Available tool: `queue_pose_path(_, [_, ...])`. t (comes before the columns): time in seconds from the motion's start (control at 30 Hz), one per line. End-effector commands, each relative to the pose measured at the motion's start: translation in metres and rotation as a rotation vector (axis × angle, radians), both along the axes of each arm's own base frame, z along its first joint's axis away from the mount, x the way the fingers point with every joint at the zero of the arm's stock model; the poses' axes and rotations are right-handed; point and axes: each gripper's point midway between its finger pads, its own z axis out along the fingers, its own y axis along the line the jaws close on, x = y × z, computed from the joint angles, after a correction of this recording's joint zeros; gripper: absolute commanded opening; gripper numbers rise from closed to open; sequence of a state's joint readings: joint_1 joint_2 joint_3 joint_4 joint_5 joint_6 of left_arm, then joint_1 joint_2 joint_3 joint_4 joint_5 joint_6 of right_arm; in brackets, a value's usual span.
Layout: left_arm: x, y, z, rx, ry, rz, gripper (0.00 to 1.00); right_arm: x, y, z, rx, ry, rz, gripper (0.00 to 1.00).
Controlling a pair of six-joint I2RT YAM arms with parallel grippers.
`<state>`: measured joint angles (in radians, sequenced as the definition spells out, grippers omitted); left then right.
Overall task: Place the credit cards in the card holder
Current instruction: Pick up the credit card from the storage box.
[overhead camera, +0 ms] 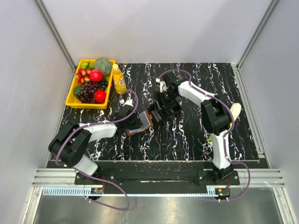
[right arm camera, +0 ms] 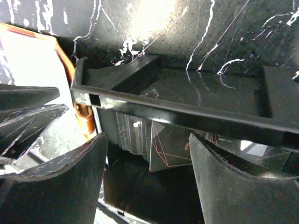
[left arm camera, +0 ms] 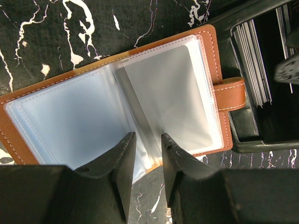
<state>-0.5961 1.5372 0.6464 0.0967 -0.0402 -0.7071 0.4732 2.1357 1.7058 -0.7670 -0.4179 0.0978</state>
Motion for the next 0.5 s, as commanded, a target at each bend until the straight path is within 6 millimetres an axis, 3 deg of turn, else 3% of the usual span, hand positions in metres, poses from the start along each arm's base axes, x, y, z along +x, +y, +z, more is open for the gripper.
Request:
queue_pose_path(0.0, [0.002, 0.001, 0.001, 0.012, 0.006, -0.007, 0.34, 0.013, -0.009, -0.004, -0.144, -0.084, -0.006, 0.74])
queue_pose_path(0.13, [0.002, 0.001, 0.0, 0.009, 0.008, -0.003, 0.34, 0.018, -0.019, -0.008, -0.231, -0.121, -0.019, 0.58])
queue_pose_path(0.27, [0.002, 0.0, 0.0, 0.003, 0.01, -0.006, 0.34, 0.015, -0.014, -0.003, -0.193, -0.121, -0.012, 0.38])
queue_pose_path(0.43, [0.002, 0.001, 0.0, 0.008, 0.009, -0.006, 0.34, 0.02, -0.016, 0.002, -0.206, -0.14, -0.025, 0.22])
queue_pose_path(0.47, [0.001, 0.001, -0.001, 0.01, 0.009, -0.005, 0.34, 0.022, -0.018, 0.003, -0.216, -0.151, -0.03, 0.15])
